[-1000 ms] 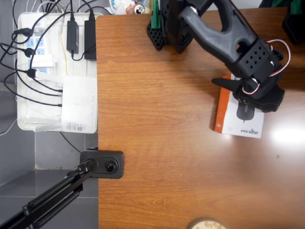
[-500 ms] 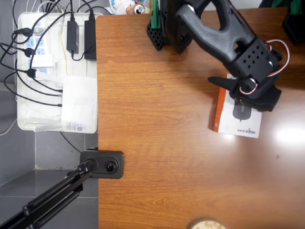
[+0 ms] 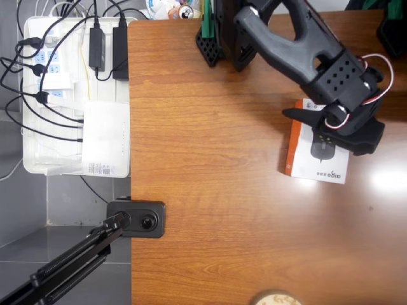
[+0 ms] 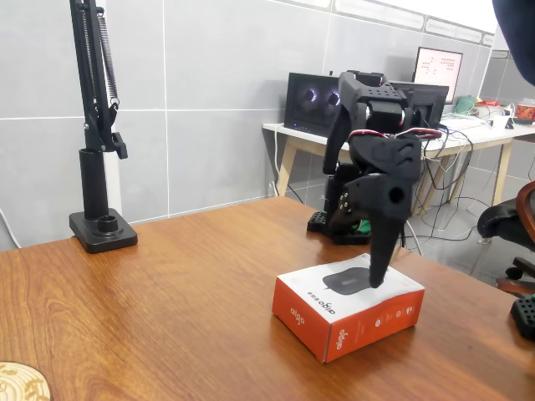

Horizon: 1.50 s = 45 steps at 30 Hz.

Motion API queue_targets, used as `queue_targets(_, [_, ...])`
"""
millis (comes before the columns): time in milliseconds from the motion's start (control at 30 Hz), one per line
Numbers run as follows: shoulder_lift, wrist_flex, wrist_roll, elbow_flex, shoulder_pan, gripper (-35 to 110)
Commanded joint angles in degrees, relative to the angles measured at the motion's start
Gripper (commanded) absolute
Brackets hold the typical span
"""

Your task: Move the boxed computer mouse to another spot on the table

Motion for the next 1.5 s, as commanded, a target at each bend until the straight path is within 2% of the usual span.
queue_targets(0, [-0.44,-1.49,-0.88,-1.93,-0.18,103])
queue_targets(433, [-7.82,-9.23,-4.39,2.81,-3.34,103])
queue_targets(567, [-15.29,-9.05,-4.66,3.96,-1.85,91])
queue_targets(733, [-20.74,-11.51,-1.32,3.96,1.93,63])
queue_targets(767, [-20.92,-10.81,-0.35,3.60,2.64,47])
queue_targets(833, [-19.86,-4.31,3.08,1.14,4.48,0])
queue_targets(900, [-18.02,-1.14,6.33,-3.08,6.42,0])
queue_targets(1033, [-16.79,14.85,14.59,-20.65,12.30,0])
queue_targets(1200, [-17.67,20.74,22.85,-40.69,24.70,0])
queue_targets(1300, [-13.54,22.06,23.29,-38.67,33.22,0])
queue_targets(1467, [4.13,21.18,25.05,-20.92,47.64,0])
